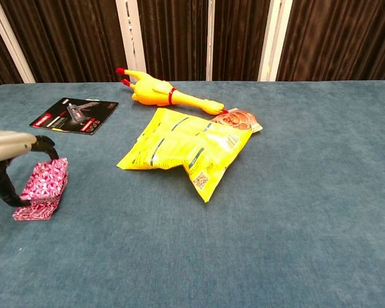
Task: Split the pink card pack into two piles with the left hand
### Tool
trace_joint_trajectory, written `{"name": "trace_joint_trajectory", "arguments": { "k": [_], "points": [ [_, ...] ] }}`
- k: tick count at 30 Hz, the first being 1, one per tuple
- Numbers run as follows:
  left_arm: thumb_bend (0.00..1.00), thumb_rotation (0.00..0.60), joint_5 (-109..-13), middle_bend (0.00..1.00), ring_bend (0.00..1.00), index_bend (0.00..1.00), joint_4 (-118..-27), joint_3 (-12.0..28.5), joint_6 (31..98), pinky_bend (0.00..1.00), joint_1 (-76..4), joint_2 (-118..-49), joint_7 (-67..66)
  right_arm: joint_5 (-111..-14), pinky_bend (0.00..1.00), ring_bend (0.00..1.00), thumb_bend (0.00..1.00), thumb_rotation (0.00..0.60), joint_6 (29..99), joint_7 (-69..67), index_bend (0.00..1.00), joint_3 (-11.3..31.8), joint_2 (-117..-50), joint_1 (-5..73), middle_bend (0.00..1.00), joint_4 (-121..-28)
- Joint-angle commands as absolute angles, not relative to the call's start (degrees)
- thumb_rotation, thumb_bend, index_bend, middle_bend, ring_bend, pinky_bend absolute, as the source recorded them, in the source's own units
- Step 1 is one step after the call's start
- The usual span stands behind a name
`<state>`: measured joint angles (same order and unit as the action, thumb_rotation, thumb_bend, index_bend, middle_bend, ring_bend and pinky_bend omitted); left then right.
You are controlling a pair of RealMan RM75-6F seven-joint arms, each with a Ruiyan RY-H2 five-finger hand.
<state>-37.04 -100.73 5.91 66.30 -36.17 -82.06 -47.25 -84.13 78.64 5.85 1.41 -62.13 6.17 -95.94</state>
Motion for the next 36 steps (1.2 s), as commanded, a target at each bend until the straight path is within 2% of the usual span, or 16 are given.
{"name": "trace_joint_trajectory", "arguments": {
  "k": [1,7,16,19,23,36],
  "points": [
    [0.42,0.6,-37.7,0.0,0.0,0.45,-101.38,5.95,66.88,0.0,-36.15,-80.73,-46.66,-84.1,0.03,0.0,0.36,0.6,78.58,5.85,0.0,1.39,-62.17,6.18,0.0,-95.93],
    [0.42,0.6,-37.79,0.0,0.0,0.45,-100.33,4.28,65.77,0.0,-34.49,-77.04,-43.45,-84.07,0.03,0.0,0.36,0.6,78.59,6.01,0.0,1.34,-62.22,6.14,0.0,-95.99],
    [0.42,0.6,-38.94,0.0,0.0,0.44,-96.68,2.1,63.15,0.0,-33.12,-76.62,-39.56,-83.94,0.03,0.0,0.36,0.6,78.61,6.29,0.0,1.36,-62.32,6.11,0.0,-96.1],
    [0.4,0.6,-39.05,0.0,0.0,0.38,-95.87,1.7,62.72,0.0,-32.99,-76.68,-39.15,-83.91,0.03,0.0,0.36,0.6,78.59,6.29,0.0,1.36,-62.31,6.11,0.0,-96.12],
    [0.3,0.6,-38.53,0.0,0.0,0.26,-95.46,1.33,62.22,0.0,-33.08,-76.63,-39.28,-83.9,0.03,0.0,0.36,0.6,78.58,6.28,0.0,1.37,-62.3,6.12,0.0,-96.13],
    [0.23,0.6,-31.47,0.0,0.0,0.16,-98.08,0.97,62.3,0.0,-35.6,-75.01,-44.67,-84.02,0.03,0.0,0.36,0.6,78.73,6.16,0.0,1.38,-62.33,6.07,0.0,-96.07]
  ]
}}
